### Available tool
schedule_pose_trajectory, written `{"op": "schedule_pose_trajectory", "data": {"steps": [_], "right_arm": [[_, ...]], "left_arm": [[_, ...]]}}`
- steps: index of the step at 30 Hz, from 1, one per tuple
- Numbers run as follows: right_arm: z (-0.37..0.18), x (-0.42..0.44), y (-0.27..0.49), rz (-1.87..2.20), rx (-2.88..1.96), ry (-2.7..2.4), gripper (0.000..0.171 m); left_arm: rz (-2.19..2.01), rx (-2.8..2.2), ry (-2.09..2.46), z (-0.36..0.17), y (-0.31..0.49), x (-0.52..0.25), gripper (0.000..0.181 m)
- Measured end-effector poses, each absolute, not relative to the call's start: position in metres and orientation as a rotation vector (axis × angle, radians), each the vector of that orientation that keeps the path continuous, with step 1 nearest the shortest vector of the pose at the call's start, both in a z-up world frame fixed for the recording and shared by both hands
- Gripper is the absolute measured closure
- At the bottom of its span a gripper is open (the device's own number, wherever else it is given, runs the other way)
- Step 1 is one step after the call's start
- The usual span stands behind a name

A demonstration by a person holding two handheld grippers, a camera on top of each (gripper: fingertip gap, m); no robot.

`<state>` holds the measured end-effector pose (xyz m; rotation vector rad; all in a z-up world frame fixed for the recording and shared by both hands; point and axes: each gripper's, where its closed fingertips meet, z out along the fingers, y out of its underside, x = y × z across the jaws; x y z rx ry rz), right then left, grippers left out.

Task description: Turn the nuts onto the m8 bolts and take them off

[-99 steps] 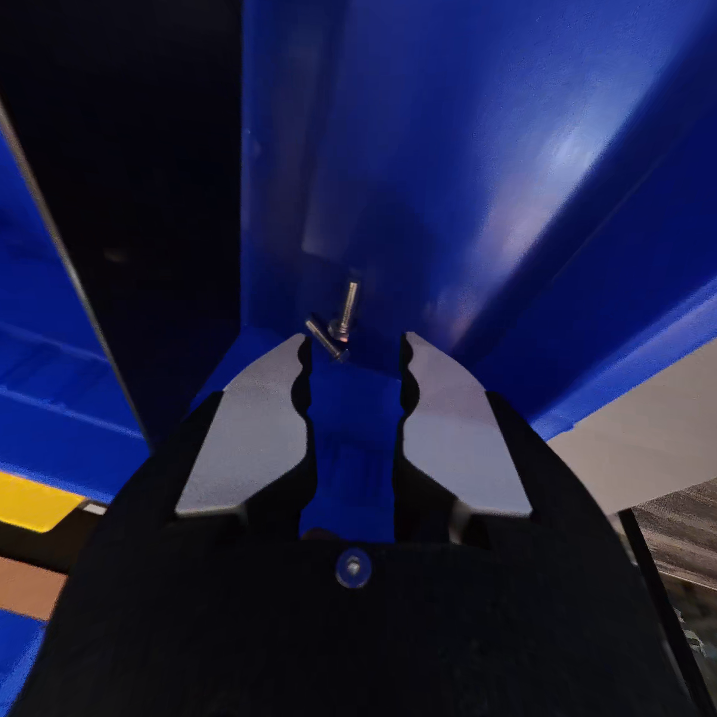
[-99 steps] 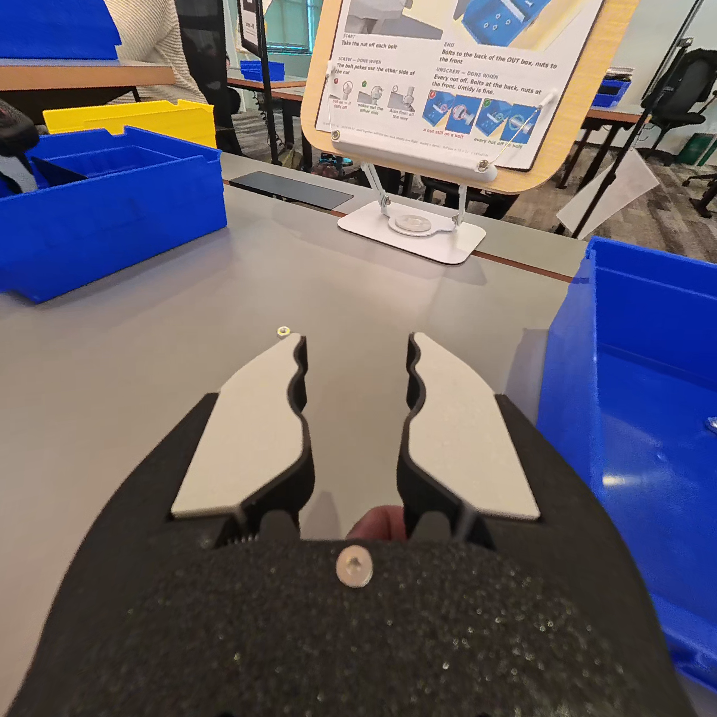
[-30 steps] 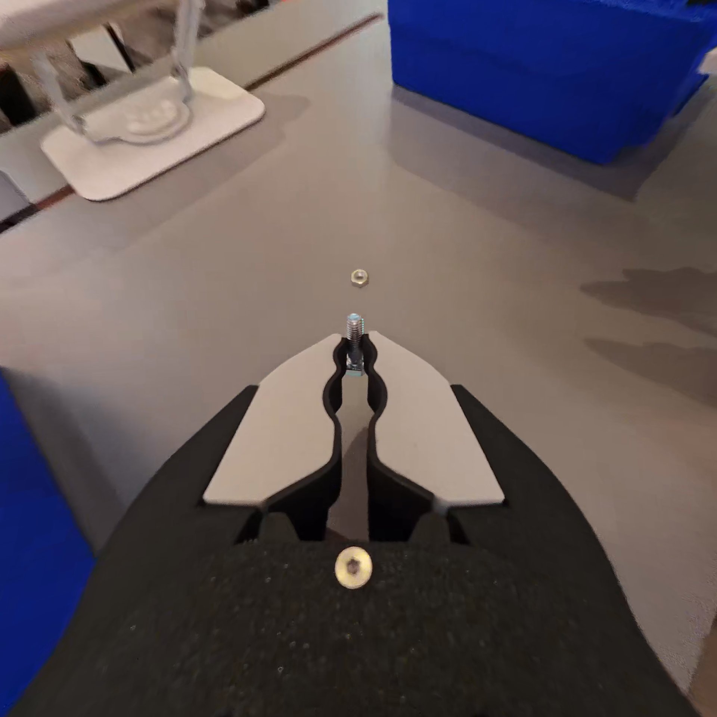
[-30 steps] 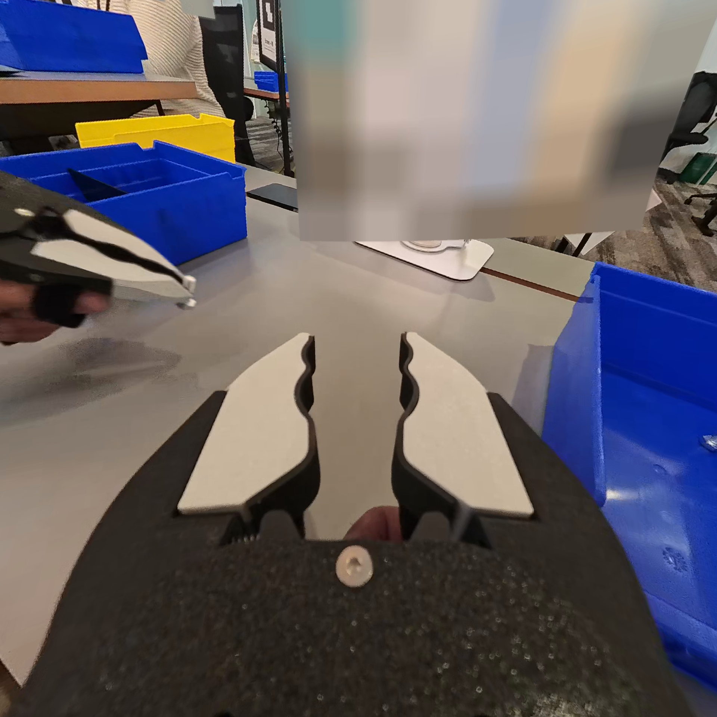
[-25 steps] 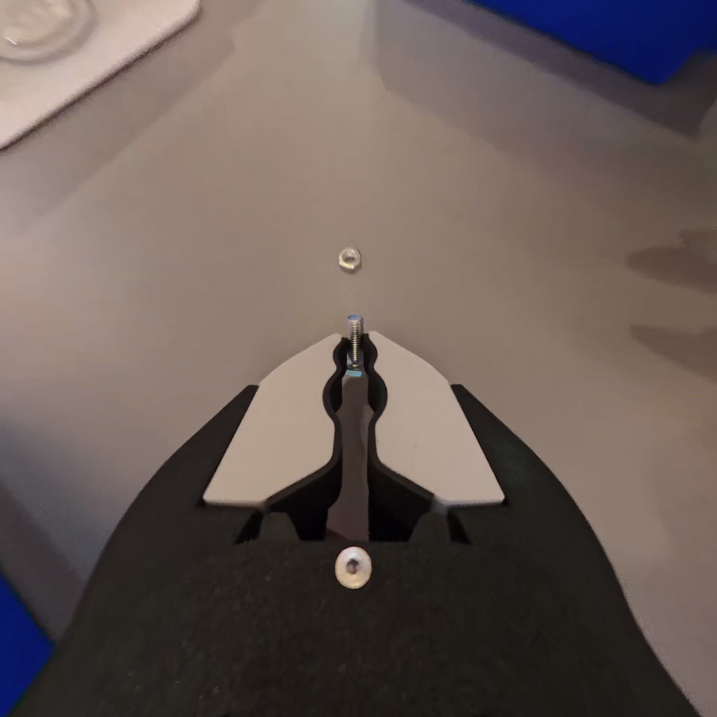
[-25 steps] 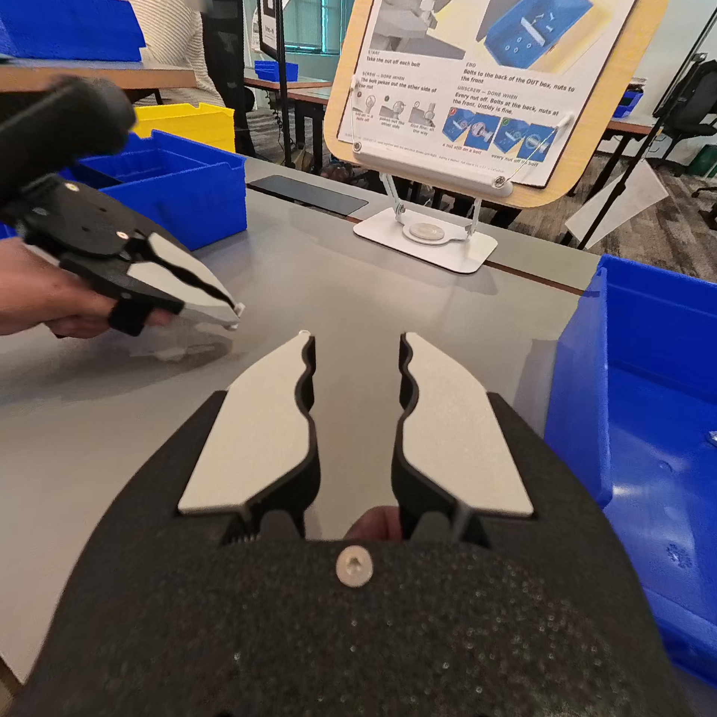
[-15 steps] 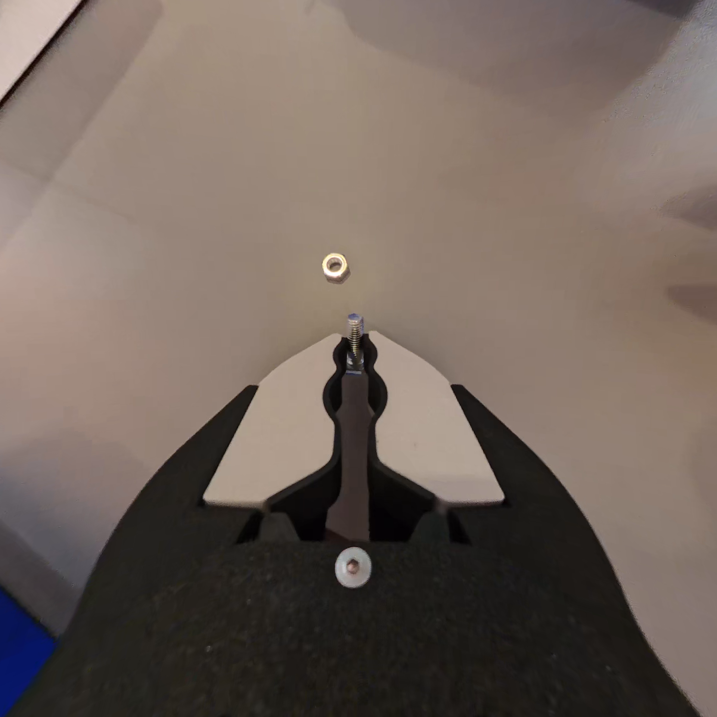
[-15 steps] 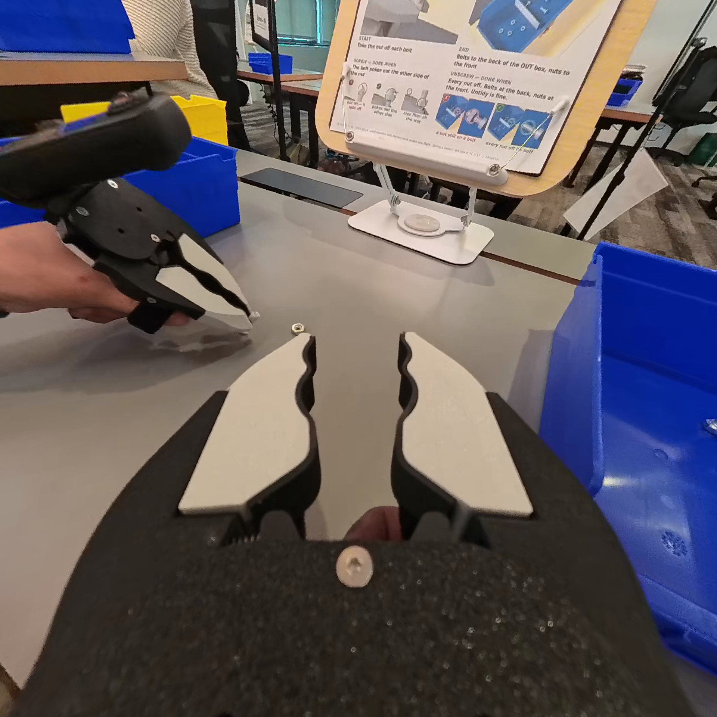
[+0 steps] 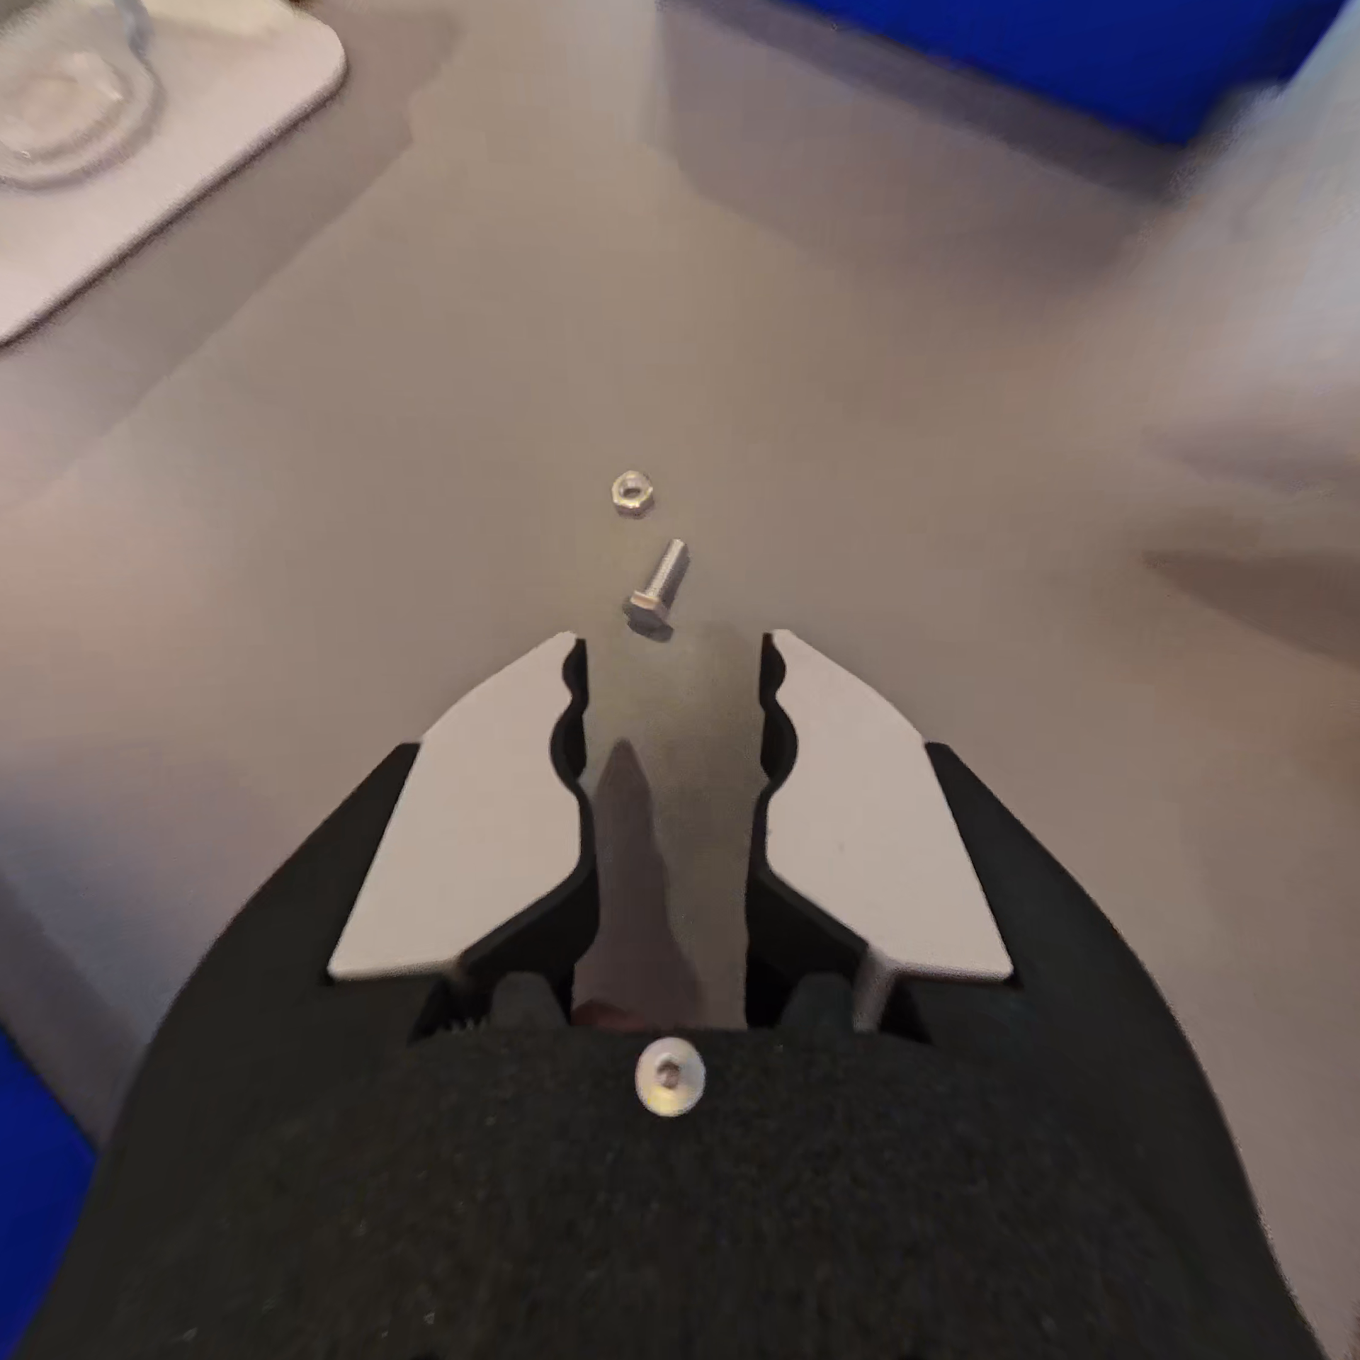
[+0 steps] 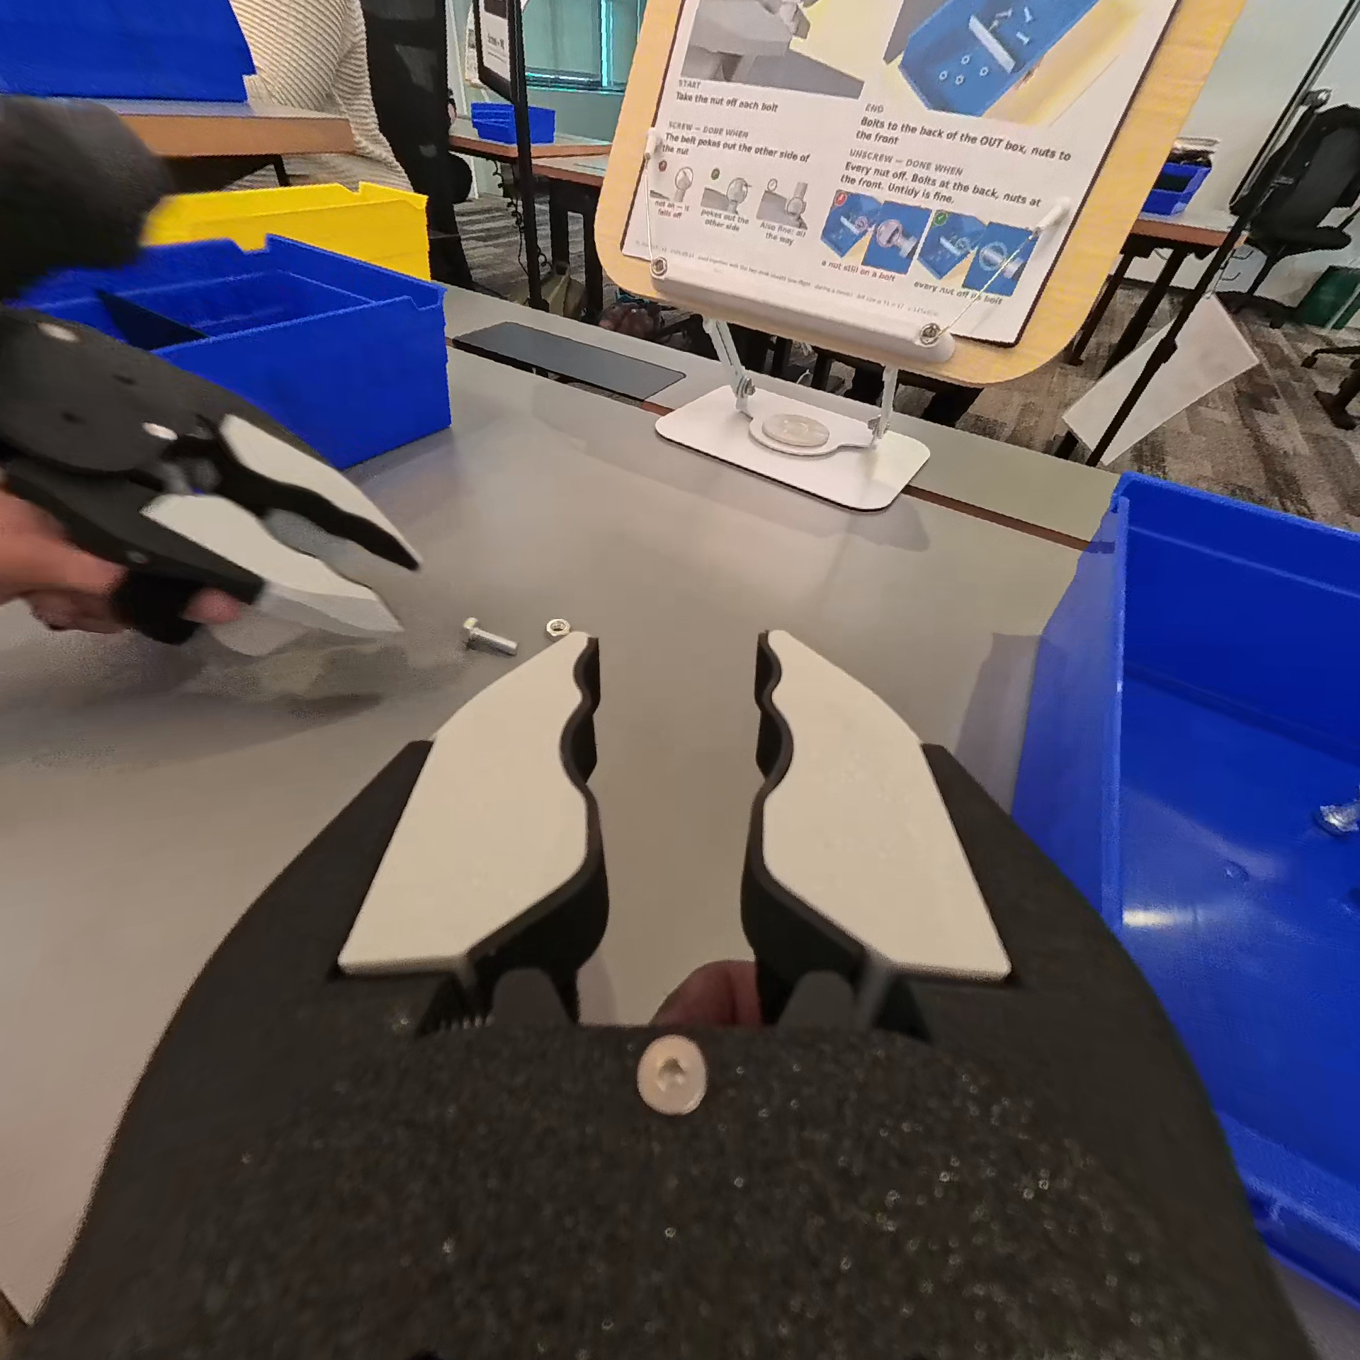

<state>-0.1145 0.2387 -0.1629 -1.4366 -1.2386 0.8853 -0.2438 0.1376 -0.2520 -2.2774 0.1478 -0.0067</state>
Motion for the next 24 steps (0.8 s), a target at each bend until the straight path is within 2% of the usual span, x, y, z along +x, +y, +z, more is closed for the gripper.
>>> {"op": "schedule_pose_trajectory", "data": {"steps": [5,8,17,24], "right_arm": [[-0.17,-0.114,0.238,0.889,-1.449,-1.255,0.13],[-0.177,-0.111,0.238,0.886,-1.464,-1.259,0.13],[-0.181,-0.104,0.227,0.876,-1.475,-1.252,0.131],[-0.175,-0.104,0.224,0.893,-1.458,-1.244,0.131]], "left_arm": [[0.084,-1.952,0.145,-0.191,0.074,-0.224,0.118],[0.14,-1.857,0.135,-0.181,0.036,-0.207,0.106],[0.133,-1.939,0.126,-0.206,0.015,-0.203,0.109],[0.015,-2.114,0.291,-0.238,0.088,-0.22,0.115]]}}
